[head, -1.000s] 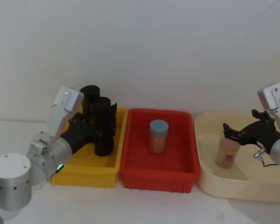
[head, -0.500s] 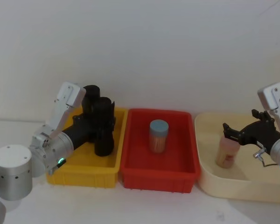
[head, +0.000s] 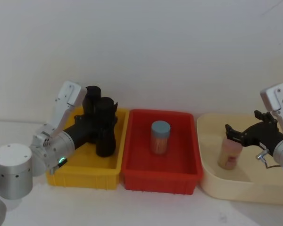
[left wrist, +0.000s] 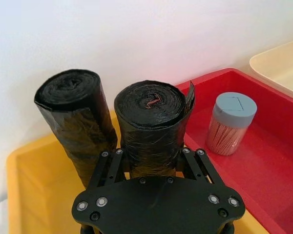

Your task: Pick up the garbage bag with the one hand and transfer it to the other hand.

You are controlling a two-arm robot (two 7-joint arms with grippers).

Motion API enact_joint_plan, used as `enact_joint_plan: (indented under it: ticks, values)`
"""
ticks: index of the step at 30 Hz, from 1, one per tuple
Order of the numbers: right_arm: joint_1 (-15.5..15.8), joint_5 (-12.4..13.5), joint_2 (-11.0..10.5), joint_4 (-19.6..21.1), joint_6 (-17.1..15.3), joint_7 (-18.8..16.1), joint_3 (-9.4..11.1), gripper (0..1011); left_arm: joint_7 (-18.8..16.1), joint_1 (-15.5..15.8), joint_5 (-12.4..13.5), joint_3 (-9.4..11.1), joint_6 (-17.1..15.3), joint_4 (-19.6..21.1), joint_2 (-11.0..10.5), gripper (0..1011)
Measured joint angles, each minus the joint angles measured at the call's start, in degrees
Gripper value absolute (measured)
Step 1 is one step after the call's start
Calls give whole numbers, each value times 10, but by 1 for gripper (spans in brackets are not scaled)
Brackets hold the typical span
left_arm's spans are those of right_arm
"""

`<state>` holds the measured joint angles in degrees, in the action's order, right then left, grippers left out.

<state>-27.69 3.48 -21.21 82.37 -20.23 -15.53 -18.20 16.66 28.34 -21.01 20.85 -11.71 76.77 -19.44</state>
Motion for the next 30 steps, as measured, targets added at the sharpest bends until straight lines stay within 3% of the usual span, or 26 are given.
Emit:
enact_joint_plan:
  ticks: [9,19,26,30]
  values:
    - [0,0,0,0,0,0,0,1004,-6,2,3,-9,-3,28,-1,447]
    - [0,0,0,0,0,0,0,1004,1,29,-2,-18,-19,65,3,447]
    - [0,0,0,0,0,0,0,1004,26,58,-10,-9,-22,57,12,447]
    - [0,0,0,0,0,0,0,1004,52,89,-14,6,-22,26,23,447]
